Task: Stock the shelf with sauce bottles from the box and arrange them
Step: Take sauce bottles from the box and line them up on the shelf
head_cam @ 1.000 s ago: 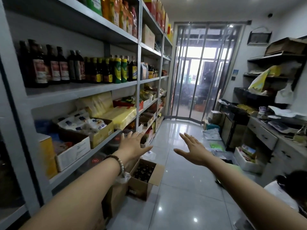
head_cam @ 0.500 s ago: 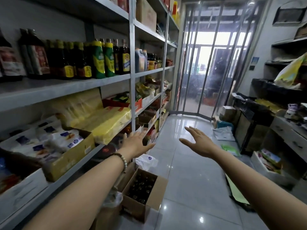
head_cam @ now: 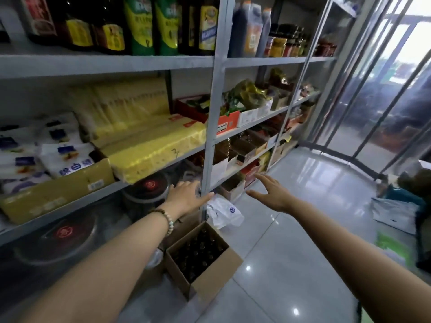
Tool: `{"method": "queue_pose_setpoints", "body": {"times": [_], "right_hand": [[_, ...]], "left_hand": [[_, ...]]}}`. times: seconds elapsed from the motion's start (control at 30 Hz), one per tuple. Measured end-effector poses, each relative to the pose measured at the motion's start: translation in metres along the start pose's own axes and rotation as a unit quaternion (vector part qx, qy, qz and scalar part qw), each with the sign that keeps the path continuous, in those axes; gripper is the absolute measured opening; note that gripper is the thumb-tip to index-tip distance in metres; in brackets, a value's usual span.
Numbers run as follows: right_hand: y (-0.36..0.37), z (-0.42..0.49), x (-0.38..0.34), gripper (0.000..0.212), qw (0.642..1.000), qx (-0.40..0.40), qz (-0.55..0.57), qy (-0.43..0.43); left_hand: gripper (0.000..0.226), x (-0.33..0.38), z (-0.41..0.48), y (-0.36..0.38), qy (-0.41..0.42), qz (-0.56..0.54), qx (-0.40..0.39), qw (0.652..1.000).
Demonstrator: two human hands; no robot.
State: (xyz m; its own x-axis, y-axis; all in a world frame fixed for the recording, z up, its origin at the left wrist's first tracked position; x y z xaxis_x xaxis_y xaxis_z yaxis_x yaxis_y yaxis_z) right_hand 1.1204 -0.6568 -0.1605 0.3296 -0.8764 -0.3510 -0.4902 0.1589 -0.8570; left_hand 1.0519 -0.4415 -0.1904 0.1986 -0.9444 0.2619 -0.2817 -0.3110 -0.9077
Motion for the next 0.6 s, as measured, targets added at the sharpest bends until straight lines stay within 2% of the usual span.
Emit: {"method": "queue_pose_setpoints", "body": {"times": [0.17,0.33,0.6], "right_hand": [[0.018,0.11,0.015,0.074,0.993,-0.093,-0.035,-0.064],[0.023,0.212,0.024,0.072,0.984,-0.141,-0.029,-0.107],[0.073,0.322,0.033,0.073,0.956,-0.234,-0.028,-0.175]], "left_hand": [[0.077,-0.018,0.081,0.021,-0.066,-0.031,-0.035,0.997],[0.082,-0.043,0.166,0.037,-0.112,-0.059,-0.061,0.99],[0.077,-0.092,0.235,0.084,-0.194,-0.113,-0.106,0.969]]}}
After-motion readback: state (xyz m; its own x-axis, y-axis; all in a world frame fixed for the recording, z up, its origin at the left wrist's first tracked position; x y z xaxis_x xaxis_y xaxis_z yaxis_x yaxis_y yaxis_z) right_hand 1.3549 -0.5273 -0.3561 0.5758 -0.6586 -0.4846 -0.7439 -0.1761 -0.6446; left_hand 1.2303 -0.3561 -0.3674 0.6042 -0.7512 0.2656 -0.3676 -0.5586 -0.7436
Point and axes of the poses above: each hand's wrist, its own z-axis towards the middle knuckle, its own y-axis out of the palm, x = y × z, the point moved 9 cm from there along z, towards the middle knuckle, and after that the axes turned 15 degrees about -x, right-handed, at the moved point
